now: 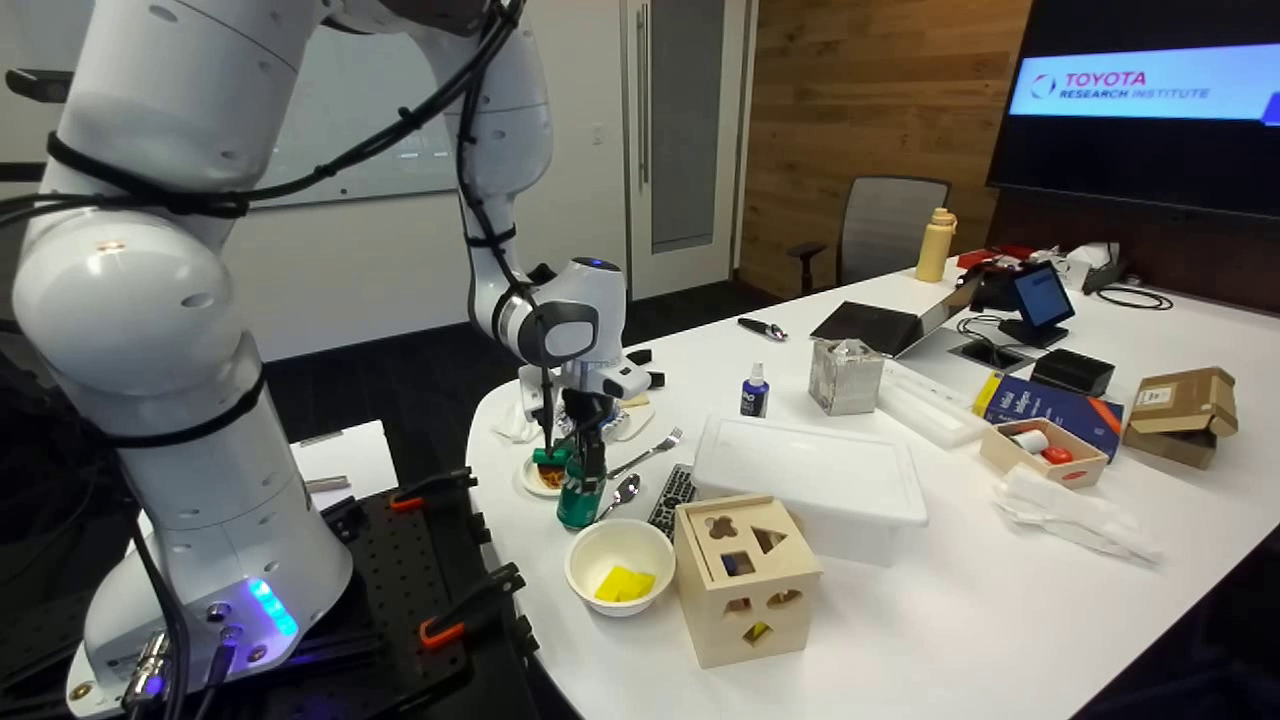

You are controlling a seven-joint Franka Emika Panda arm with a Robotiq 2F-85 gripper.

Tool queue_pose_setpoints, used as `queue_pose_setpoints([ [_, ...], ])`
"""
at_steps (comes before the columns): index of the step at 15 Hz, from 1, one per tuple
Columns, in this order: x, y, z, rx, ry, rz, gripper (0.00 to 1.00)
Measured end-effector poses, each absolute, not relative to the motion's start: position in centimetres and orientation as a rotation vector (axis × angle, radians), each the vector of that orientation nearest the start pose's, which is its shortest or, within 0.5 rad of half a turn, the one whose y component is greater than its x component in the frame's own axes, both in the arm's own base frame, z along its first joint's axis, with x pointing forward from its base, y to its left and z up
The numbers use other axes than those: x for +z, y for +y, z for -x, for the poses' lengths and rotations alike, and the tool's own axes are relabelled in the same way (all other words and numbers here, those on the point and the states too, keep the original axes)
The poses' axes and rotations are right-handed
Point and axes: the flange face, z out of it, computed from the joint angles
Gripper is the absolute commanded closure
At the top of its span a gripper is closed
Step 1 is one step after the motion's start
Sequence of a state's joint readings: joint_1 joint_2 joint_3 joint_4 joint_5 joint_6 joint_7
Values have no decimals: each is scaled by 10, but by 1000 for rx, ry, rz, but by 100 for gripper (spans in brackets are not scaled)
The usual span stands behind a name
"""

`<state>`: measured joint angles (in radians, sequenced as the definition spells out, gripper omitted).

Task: Move the green can forwards.

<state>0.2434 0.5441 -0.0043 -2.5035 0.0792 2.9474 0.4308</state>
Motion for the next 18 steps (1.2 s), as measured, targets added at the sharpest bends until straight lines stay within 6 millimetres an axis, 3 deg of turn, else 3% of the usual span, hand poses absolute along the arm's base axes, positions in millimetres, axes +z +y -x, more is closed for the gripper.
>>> queue_pose_setpoints([
  [9,71,100,-436,116,419,3115,53],
  [10,71,101,-436,107,411,3116,7],
  [12,71,104,-436,92,360,3122,1],
  [18,50,112,-418,174,156,3141,0],
])
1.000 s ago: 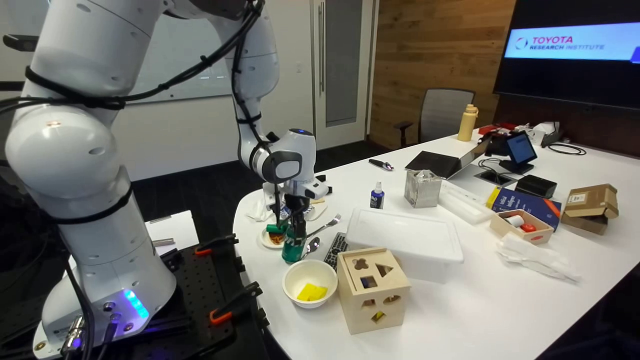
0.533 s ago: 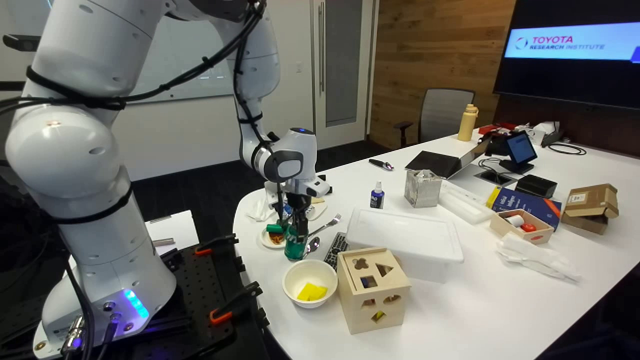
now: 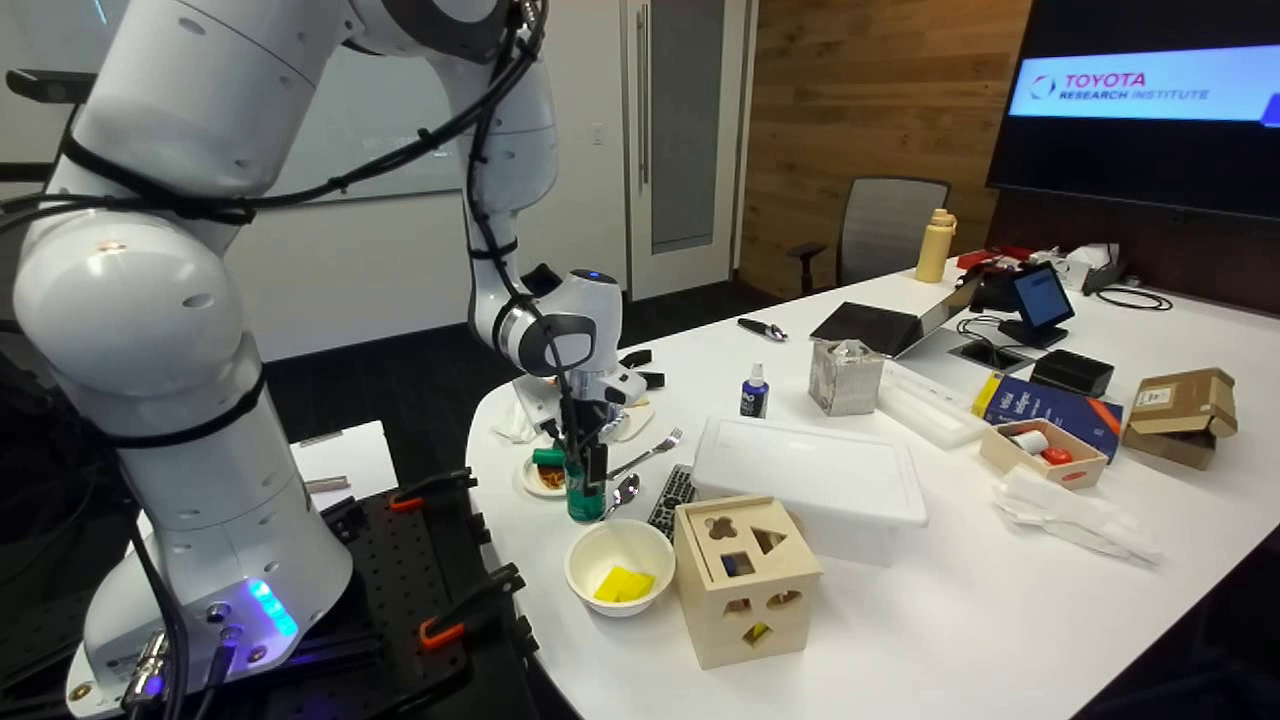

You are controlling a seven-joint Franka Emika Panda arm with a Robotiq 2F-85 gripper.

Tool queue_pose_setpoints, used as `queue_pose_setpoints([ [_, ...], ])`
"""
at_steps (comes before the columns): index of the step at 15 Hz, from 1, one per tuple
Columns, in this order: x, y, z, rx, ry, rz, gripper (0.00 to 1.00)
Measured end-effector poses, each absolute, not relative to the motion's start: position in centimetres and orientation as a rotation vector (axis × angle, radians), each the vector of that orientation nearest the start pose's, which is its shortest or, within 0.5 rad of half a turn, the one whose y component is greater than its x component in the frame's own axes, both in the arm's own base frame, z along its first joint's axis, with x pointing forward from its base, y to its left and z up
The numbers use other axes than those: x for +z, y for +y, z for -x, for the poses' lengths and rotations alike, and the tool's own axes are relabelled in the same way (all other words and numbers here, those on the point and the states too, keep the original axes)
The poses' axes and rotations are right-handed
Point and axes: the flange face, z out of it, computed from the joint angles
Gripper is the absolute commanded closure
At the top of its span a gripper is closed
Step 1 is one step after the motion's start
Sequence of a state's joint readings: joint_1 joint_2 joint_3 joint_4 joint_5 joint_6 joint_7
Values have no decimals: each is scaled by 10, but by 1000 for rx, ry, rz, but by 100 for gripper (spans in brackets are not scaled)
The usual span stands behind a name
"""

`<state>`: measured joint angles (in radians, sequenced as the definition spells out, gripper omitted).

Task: Move the green can forwards.

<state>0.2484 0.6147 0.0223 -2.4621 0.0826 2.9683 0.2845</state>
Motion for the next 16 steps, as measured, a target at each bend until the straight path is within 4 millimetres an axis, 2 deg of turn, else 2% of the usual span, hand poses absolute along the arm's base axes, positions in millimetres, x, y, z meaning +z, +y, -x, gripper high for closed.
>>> queue_pose_setpoints([
  [3,50,115,-412,187,119,3146,0],
  [6,62,121,-413,156,80,3158,0],
  [11,110,130,-422,112,13,3191,0],
  [16,163,131,-433,153,-9,3252,0],
])
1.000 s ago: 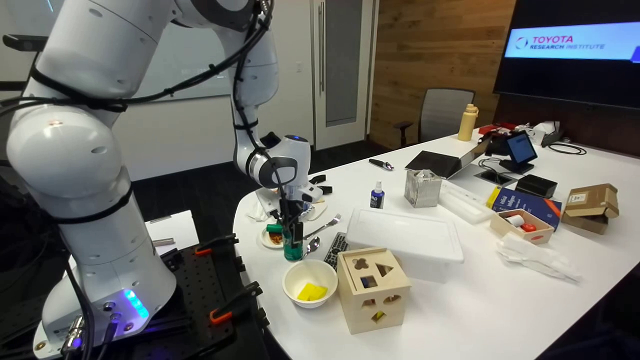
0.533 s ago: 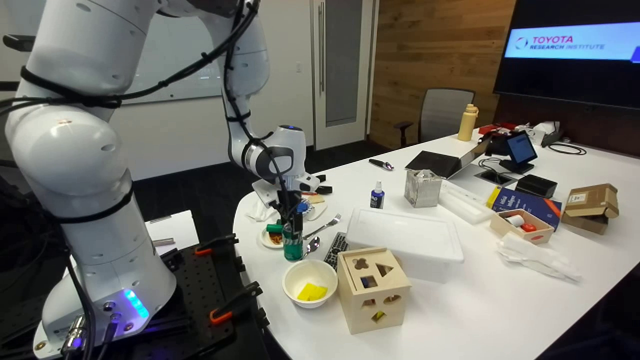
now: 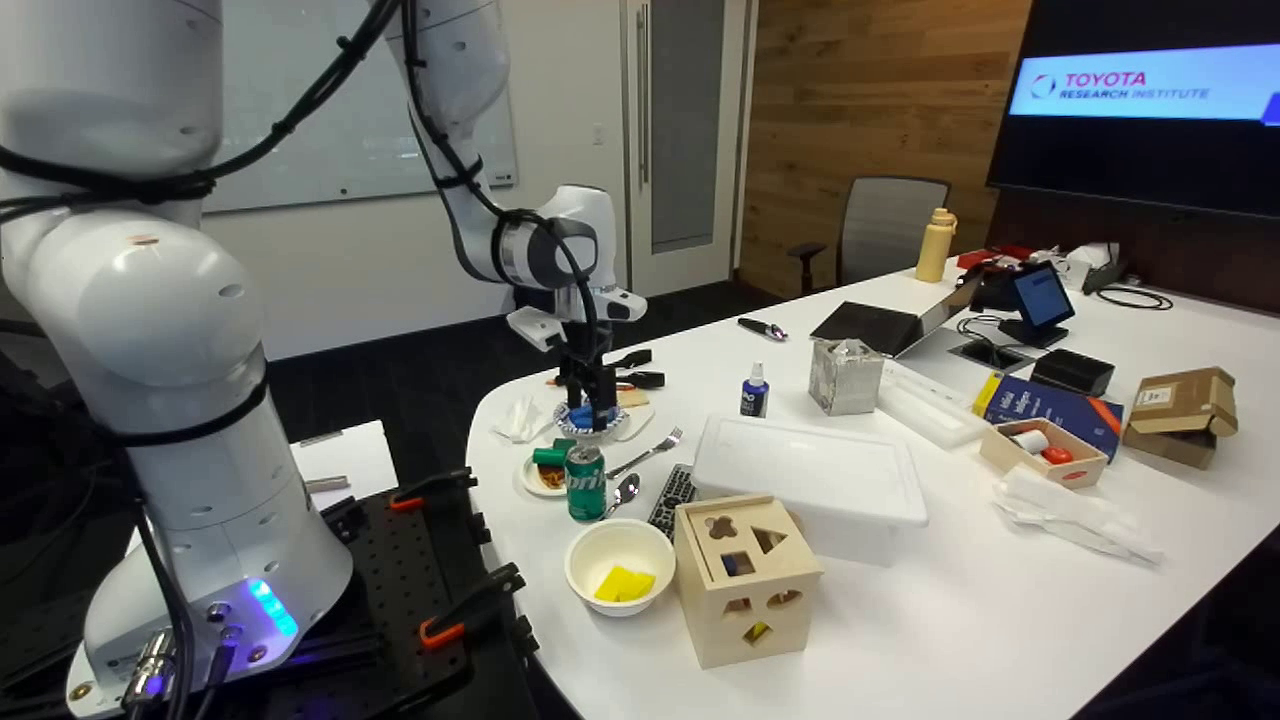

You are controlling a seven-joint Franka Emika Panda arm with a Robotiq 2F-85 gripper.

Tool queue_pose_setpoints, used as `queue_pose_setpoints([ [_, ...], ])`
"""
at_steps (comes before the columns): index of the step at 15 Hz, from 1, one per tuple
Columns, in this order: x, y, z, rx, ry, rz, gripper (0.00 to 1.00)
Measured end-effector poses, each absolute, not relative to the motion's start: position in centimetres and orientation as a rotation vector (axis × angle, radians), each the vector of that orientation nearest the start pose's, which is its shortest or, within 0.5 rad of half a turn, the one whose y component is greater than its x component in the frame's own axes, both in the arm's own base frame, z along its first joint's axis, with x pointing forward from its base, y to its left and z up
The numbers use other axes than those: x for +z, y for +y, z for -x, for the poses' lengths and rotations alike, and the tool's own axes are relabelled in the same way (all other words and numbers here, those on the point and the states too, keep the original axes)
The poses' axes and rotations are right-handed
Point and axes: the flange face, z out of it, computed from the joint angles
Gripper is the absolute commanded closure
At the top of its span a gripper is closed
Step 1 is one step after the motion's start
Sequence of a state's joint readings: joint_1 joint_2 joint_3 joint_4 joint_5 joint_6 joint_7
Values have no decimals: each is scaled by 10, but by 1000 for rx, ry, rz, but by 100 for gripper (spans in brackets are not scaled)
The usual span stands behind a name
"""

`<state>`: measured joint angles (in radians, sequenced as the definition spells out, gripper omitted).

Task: Move the green can forwards.

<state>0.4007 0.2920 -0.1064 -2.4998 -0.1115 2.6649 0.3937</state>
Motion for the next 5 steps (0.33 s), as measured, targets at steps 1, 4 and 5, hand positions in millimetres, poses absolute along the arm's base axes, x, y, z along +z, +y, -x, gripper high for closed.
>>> queue_pose_setpoints([
  [1,170,132,-435,159,-12,3258,0],
  [4,183,132,-438,169,-16,3257,0],
  [5,185,132,-439,166,-14,3253,0],
])
